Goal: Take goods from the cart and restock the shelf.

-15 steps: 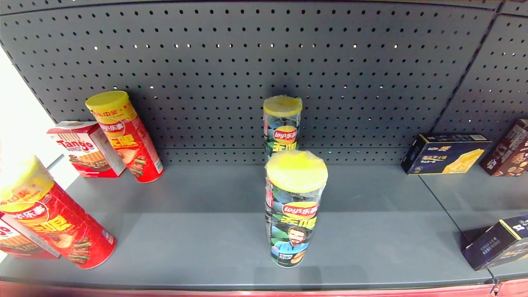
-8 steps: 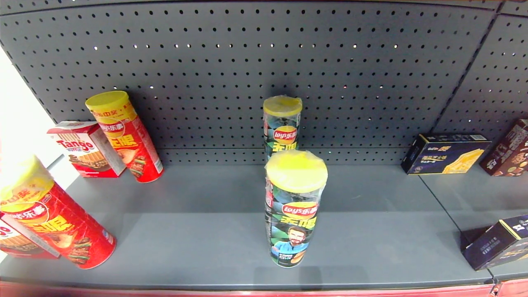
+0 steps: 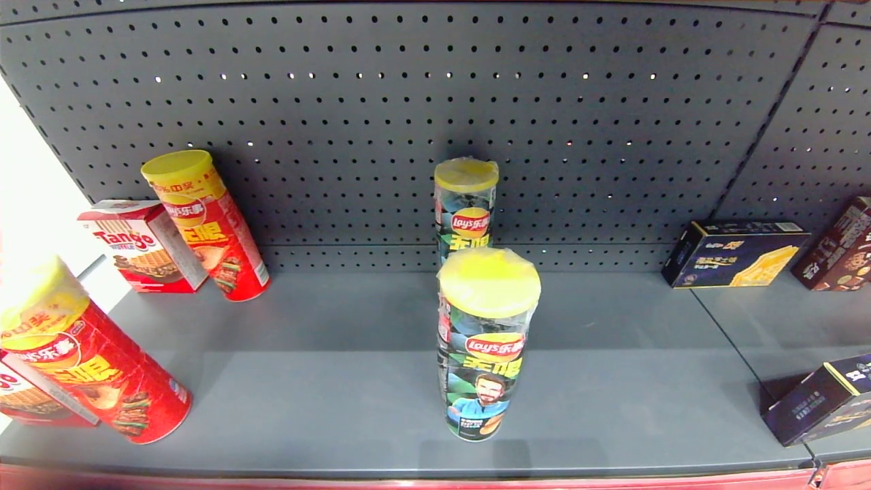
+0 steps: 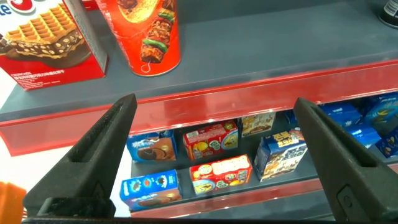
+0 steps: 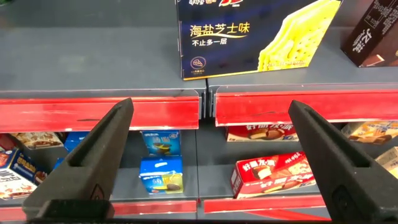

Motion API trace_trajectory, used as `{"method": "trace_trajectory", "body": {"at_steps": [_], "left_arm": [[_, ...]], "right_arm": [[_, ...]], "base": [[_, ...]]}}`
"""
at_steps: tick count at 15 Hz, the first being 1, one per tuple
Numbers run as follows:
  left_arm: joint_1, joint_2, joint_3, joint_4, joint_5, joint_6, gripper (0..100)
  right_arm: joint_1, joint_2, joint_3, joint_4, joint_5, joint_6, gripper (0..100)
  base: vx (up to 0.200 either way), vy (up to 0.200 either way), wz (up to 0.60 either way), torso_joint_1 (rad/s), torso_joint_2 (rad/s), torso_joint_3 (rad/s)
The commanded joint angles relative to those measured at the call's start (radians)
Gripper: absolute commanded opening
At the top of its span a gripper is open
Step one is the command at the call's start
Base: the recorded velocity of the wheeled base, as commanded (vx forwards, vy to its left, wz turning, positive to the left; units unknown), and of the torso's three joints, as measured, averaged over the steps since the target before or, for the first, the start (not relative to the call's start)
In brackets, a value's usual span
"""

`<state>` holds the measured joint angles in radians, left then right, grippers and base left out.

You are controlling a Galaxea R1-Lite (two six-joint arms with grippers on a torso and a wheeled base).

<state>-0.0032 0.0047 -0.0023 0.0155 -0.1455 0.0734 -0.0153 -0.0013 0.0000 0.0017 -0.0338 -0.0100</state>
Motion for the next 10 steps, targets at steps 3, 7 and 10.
{"method": "trace_trajectory", "body": {"at_steps": [3, 7, 10], "left_arm": [[0.0, 0.001, -0.001, 0.0, 0.0, 0.0, 100], [0.0, 0.001, 0.001, 0.0, 0.003, -0.007, 100], [0.0, 0.001, -0.001, 0.0, 0.0, -0.001, 100]], "right_arm": [[0.0, 0.001, 0.0, 0.0, 0.0, -0.001, 100], [0.0, 0.001, 0.0, 0.0, 0.002, 0.001, 100], [0.0, 0.001, 0.0, 0.0, 0.002, 0.001, 100]], "base": [[0.0, 0.0, 0.0, 0.0, 0.0, 0.0], [0.0, 0.0, 0.0, 0.0, 0.0, 0.0], [0.0, 0.0, 0.0, 0.0, 0.0, 0.0]]}}
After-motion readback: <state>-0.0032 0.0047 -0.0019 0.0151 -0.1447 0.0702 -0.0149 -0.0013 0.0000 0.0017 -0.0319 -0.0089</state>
